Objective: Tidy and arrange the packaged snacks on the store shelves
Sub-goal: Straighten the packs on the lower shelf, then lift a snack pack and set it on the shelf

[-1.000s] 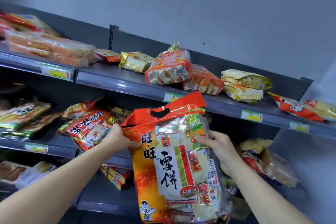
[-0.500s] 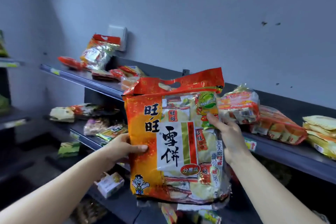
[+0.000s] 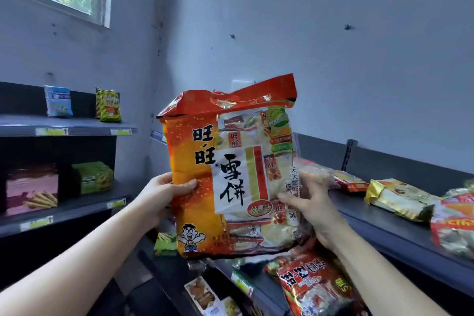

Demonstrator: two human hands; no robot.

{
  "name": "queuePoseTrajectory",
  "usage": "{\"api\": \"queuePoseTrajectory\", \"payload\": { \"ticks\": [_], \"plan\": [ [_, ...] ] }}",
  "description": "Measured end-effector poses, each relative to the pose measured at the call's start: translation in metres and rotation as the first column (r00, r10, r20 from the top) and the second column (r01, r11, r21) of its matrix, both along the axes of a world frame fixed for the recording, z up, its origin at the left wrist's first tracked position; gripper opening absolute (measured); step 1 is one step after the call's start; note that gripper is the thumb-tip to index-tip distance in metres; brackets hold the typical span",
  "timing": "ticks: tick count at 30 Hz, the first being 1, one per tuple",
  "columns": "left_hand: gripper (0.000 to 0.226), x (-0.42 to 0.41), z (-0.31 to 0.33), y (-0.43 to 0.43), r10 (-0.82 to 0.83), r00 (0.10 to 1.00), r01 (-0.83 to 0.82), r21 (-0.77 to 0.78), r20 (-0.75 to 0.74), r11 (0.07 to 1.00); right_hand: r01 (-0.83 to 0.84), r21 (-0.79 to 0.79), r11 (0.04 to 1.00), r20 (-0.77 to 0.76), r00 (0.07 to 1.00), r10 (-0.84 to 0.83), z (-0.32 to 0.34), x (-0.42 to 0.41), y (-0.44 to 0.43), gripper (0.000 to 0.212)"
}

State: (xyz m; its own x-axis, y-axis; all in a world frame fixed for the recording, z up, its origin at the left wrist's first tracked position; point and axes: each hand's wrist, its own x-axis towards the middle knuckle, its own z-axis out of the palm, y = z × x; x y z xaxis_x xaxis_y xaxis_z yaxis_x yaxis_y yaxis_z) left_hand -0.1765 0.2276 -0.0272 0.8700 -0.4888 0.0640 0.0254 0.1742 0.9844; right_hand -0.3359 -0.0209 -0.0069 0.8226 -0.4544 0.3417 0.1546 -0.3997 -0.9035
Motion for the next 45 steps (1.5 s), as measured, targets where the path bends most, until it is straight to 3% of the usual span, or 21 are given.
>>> {"api": "queuePoseTrajectory", "payload": {
  "ticks": [4,10,16,25,30,35,41,45],
  "plan": [
    [0.064,0.064,0.014,0.018,0.016,1.0,-0.016,-0.016,0.021,1.0,0.062,-0.099,0.993,0.008,0.998,-0.062,0.012,0.07,0.015,0.048],
    [0.043,0.138,0.037,0.021,0.108,0.982,-0.101,-0.055,0.155,0.993,0.099,0.058,0.993,0.159,0.981,-0.107,0.036,0.162,0.029,0.034],
    [0.061,0.218,0.043,-0.002,0.135,0.958,-0.154,0.058,0.255,0.986,0.257,0.082,0.963,0.251,0.93,-0.269,0.062,0.243,0.021,0.043],
    [0.03,0.354,0.039,-0.06,0.227,0.895,-0.324,0.21,0.383,0.922,0.49,0.141,0.86,0.428,0.753,-0.499,0.089,0.363,-0.037,0.022],
    [0.029,0.424,0.052,-0.097,0.229,0.854,-0.398,0.304,0.468,0.865,0.581,0.163,0.797,0.399,0.701,-0.592,0.098,0.426,-0.075,0.03],
    [0.049,0.486,0.05,-0.133,0.216,0.816,-0.473,0.404,0.537,0.783,0.644,0.132,0.753,0.362,0.676,-0.642,0.096,0.476,-0.101,0.021],
    [0.067,0.56,0.04,-0.164,0.174,0.784,-0.555,0.547,0.596,0.627,0.607,0.216,0.765,0.337,0.689,-0.642,0.088,0.513,-0.12,0.025],
    [0.065,0.597,0.037,-0.178,0.163,0.773,-0.575,0.57,0.613,0.587,0.616,0.218,0.757,0.302,0.695,-0.653,0.084,0.537,-0.123,0.029]
  ]
}}
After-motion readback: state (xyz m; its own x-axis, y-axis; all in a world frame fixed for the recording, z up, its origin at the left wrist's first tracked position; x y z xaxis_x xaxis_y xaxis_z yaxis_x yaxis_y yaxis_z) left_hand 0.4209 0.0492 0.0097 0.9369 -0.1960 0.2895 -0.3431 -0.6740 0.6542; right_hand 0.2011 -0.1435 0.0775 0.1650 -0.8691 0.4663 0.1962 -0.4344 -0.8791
